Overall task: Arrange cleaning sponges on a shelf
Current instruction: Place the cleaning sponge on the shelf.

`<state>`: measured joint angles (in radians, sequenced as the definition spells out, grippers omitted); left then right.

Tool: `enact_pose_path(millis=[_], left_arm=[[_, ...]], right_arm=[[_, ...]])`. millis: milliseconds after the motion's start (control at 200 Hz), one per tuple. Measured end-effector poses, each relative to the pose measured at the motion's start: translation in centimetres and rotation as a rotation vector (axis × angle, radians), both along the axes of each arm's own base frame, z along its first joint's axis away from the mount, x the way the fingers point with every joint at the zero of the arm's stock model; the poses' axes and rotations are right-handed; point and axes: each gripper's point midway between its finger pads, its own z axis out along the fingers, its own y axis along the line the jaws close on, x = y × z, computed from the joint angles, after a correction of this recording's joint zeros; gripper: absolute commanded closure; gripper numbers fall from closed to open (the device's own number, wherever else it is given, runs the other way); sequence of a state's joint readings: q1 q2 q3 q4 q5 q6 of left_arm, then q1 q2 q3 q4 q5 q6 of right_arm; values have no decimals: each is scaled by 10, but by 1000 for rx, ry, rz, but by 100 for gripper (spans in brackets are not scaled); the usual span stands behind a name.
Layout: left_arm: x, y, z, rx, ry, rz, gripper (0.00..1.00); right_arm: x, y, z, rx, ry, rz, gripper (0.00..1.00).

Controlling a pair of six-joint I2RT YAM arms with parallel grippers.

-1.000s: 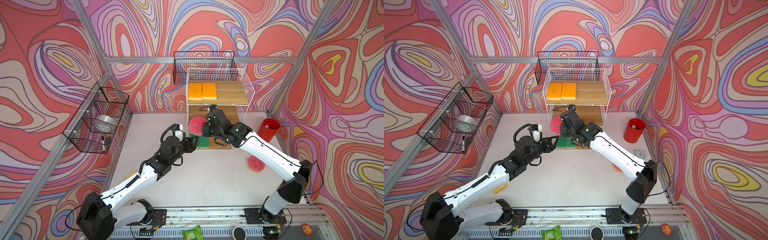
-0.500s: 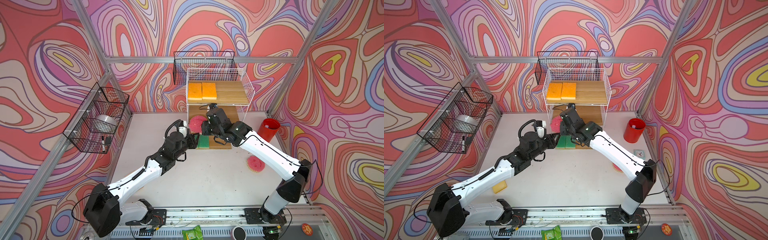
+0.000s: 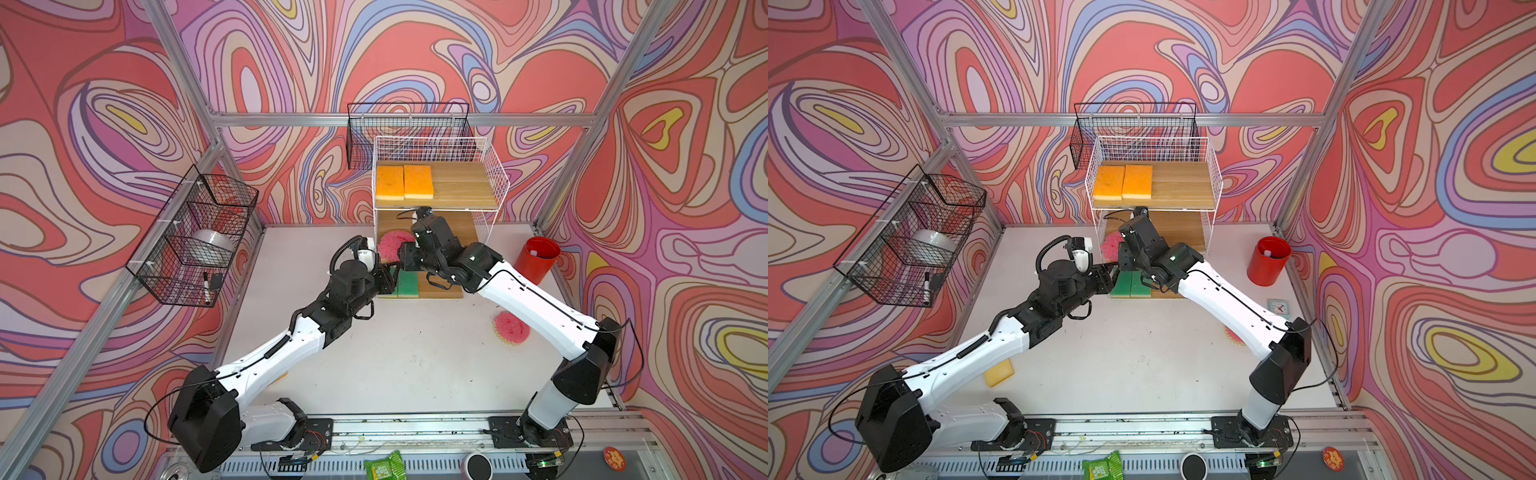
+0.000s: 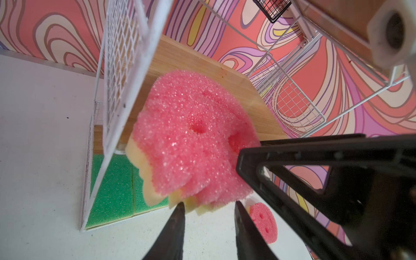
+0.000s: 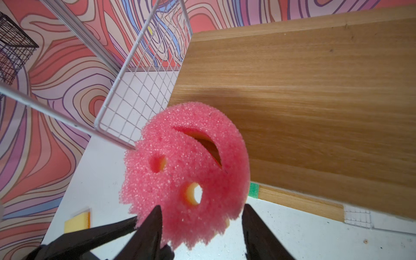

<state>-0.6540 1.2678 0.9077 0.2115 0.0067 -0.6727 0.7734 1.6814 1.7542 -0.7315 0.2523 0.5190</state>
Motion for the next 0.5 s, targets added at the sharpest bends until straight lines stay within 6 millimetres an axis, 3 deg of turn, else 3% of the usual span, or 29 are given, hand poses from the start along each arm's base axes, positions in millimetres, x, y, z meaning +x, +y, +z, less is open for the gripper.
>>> enact_pose_path(millis=[501], left_arm=[[8, 0, 11, 12, -27, 21, 62]], right_arm=[[3, 6, 2, 25, -18, 11, 39]])
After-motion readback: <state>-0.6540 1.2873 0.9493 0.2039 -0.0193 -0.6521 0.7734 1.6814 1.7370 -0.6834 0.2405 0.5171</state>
